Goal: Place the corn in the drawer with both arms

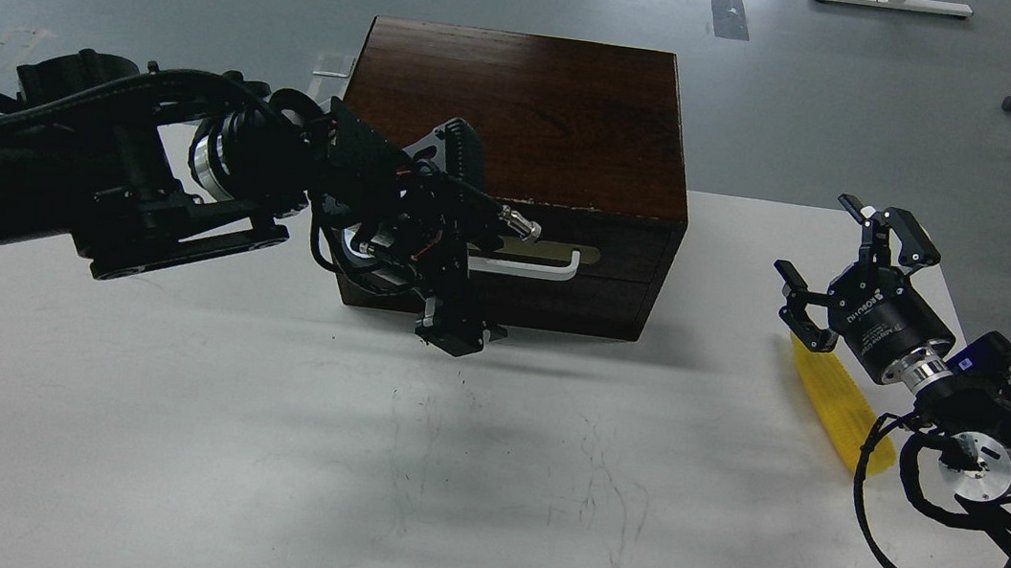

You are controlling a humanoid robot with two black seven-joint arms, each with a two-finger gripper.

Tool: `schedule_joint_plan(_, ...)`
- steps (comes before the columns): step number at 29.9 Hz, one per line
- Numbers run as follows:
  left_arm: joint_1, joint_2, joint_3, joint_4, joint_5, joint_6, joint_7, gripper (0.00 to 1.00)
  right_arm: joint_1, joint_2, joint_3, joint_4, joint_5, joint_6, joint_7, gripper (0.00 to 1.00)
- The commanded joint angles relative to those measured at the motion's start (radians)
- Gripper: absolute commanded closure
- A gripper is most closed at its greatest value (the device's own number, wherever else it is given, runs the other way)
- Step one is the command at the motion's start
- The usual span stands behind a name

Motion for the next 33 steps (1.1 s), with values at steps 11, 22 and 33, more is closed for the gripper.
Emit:
schedule_joint_plan(11, -0.001, -0.029, 0.001, 0.011, 0.0, 0.0, 0.0, 0.02, -0.003, 0.0, 0.0, 0.001, 0.0, 0.0, 0.0, 0.0)
schedule_joint_plan(22, -0.003, -0.041, 0.035, 0.024, 0.0, 0.003, 0.0, 0.02, -0.009, -0.002, 0.0, 0.001, 0.0, 0.0, 0.0, 0.0)
schedule_joint_plan(33, 0.0, -0.042, 0.037, 0.024, 0.0, 0.003, 0.0, 0.02, -0.011, -0.005, 0.0, 0.001, 0.0, 0.0, 0.0, 0.0)
